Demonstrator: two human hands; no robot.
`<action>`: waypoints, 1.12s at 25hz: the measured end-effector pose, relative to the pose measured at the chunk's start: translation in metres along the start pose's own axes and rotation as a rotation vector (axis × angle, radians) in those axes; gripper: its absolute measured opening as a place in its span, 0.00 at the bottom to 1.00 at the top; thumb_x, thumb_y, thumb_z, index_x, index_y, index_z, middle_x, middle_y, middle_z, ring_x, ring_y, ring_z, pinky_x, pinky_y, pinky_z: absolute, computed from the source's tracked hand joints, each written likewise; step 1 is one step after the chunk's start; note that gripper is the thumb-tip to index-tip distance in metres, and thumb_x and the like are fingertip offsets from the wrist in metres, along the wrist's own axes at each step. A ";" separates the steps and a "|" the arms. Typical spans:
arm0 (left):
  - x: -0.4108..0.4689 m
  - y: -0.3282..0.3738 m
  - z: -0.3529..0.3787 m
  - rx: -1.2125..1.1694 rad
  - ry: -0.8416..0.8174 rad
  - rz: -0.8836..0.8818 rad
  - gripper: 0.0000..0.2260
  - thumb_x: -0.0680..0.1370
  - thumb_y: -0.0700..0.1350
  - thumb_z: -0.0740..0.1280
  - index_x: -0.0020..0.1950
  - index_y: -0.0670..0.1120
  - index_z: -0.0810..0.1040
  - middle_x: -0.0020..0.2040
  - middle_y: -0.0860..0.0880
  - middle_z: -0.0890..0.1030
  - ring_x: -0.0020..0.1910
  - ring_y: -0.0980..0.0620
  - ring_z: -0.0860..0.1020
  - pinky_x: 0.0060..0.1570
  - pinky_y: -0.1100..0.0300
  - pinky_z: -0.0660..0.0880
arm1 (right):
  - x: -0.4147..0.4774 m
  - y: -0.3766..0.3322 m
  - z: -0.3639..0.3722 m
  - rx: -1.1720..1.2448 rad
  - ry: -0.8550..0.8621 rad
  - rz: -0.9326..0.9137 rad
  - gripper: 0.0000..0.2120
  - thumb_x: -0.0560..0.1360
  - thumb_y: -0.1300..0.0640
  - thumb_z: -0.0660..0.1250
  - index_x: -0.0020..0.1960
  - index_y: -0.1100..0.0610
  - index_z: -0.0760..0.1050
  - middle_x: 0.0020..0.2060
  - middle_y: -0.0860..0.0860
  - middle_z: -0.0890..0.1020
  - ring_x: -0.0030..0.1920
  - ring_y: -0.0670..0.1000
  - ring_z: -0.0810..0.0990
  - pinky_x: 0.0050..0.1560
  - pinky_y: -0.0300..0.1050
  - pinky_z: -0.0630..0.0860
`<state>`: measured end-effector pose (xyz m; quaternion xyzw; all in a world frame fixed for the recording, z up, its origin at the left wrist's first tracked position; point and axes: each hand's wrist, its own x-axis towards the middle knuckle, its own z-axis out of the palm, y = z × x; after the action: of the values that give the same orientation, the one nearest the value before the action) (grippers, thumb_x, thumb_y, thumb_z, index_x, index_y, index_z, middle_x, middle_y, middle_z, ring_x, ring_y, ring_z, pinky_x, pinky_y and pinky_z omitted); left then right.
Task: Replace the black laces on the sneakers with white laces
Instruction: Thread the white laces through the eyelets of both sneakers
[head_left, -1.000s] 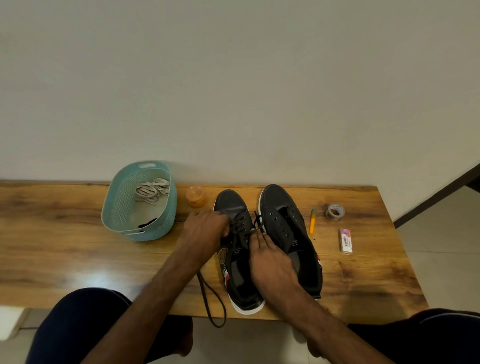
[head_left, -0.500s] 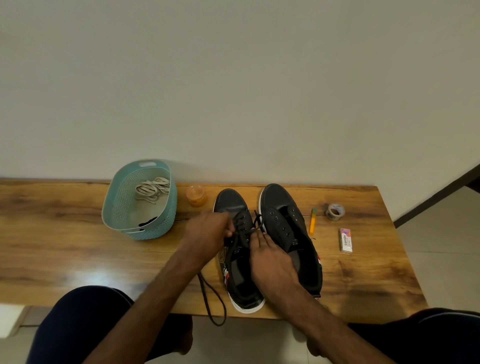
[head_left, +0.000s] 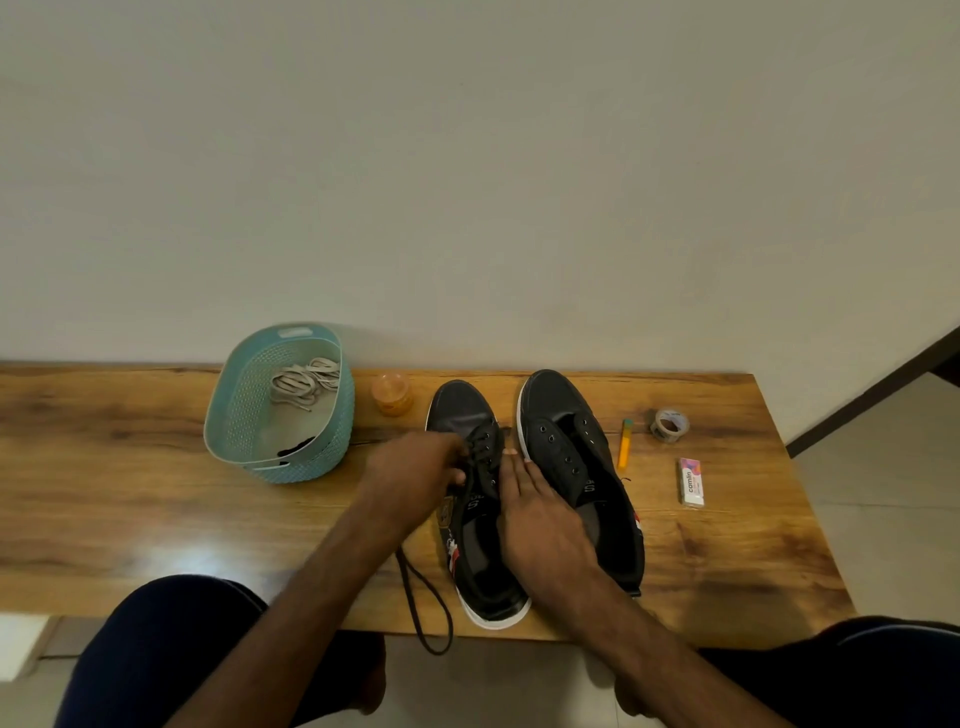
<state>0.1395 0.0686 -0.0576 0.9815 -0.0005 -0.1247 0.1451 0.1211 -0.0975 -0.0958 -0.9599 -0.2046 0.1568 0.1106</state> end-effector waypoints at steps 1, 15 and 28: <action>0.001 0.004 0.005 0.076 -0.001 0.016 0.10 0.80 0.48 0.65 0.61 0.52 0.75 0.55 0.52 0.81 0.53 0.52 0.79 0.46 0.57 0.74 | 0.000 0.001 0.000 -0.011 -0.003 -0.006 0.30 0.83 0.56 0.49 0.80 0.61 0.39 0.80 0.57 0.46 0.80 0.53 0.47 0.79 0.50 0.49; -0.006 -0.011 -0.018 0.150 -0.049 -0.027 0.16 0.79 0.52 0.67 0.66 0.54 0.74 0.60 0.53 0.79 0.58 0.51 0.77 0.54 0.54 0.72 | -0.001 0.001 0.001 -0.101 0.028 0.018 0.29 0.83 0.54 0.49 0.80 0.63 0.44 0.80 0.58 0.53 0.80 0.54 0.50 0.77 0.58 0.35; -0.005 -0.048 -0.031 0.414 0.039 -0.387 0.10 0.80 0.51 0.64 0.58 0.47 0.77 0.56 0.46 0.81 0.56 0.45 0.80 0.49 0.54 0.74 | 0.001 0.006 0.001 -0.063 0.037 -0.025 0.30 0.84 0.50 0.50 0.80 0.61 0.46 0.79 0.55 0.56 0.79 0.51 0.53 0.76 0.55 0.35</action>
<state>0.1407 0.1235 -0.0413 0.9743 0.1642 -0.1284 -0.0851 0.1240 -0.1026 -0.0984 -0.9629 -0.2193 0.1313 0.0862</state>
